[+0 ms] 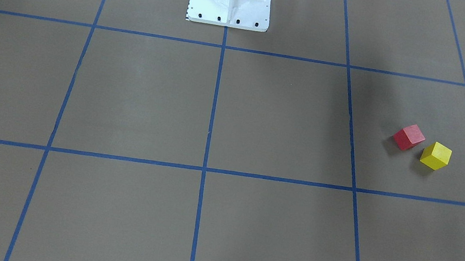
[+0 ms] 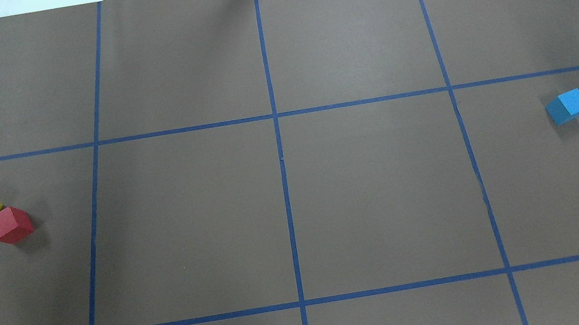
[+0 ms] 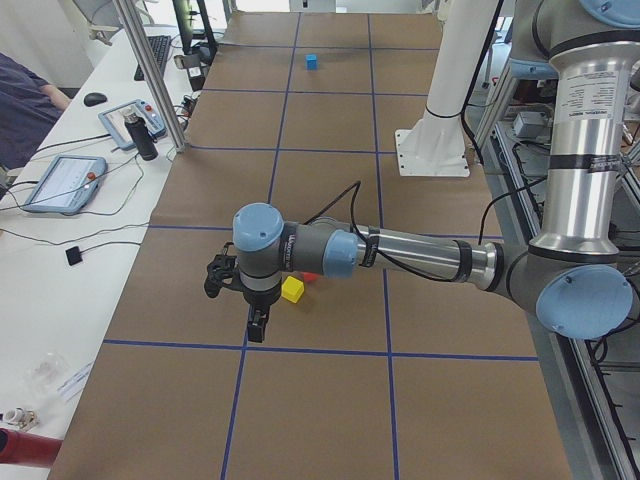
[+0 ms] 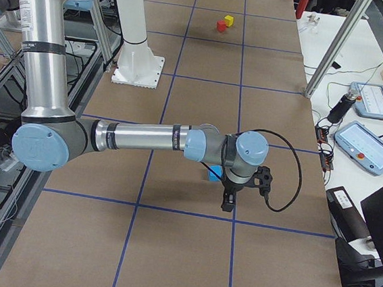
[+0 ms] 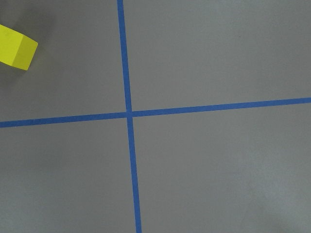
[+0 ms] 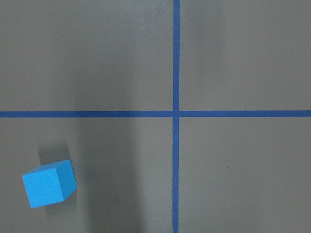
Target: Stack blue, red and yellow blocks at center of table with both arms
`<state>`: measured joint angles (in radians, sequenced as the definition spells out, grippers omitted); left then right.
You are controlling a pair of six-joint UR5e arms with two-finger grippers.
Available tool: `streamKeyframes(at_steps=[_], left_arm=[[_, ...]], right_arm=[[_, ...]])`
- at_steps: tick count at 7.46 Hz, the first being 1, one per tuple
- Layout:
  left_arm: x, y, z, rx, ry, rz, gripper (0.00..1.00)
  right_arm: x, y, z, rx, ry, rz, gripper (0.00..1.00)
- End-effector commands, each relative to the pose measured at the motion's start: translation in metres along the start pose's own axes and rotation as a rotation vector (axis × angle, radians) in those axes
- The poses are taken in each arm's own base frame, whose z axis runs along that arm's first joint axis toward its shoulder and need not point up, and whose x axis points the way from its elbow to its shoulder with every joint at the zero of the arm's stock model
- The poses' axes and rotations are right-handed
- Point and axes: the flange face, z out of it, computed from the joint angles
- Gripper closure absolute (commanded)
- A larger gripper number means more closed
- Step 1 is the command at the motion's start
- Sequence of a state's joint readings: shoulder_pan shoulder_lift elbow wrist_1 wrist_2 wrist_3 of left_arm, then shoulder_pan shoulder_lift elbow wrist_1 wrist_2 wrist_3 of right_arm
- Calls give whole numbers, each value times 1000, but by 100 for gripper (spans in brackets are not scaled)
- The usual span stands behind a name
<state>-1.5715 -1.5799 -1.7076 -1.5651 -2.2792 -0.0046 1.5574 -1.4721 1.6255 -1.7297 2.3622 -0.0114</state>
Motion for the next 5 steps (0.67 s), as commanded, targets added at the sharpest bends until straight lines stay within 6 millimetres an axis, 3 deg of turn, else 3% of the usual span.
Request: streamKeyframes(at_steps=[1, 2, 3, 4, 5], left_arm=[[11, -5, -3, 8, 5, 24, 0], [16, -5, -4, 10, 6, 32, 0], [15, -4, -4, 9, 6, 31, 0], [15, -4, -4, 10, 6, 32, 0], [15, -4, -3, 10, 5, 32, 0]], right_arm=[[-47, -8, -7, 40, -7, -112, 1], [-65, -12, 9, 56, -8, -100, 1], [-114, -24, 23, 50, -28, -77, 1], [-142, -34, 36, 27, -31, 9, 1], [-151, -26, 59, -14, -23, 8, 1]])
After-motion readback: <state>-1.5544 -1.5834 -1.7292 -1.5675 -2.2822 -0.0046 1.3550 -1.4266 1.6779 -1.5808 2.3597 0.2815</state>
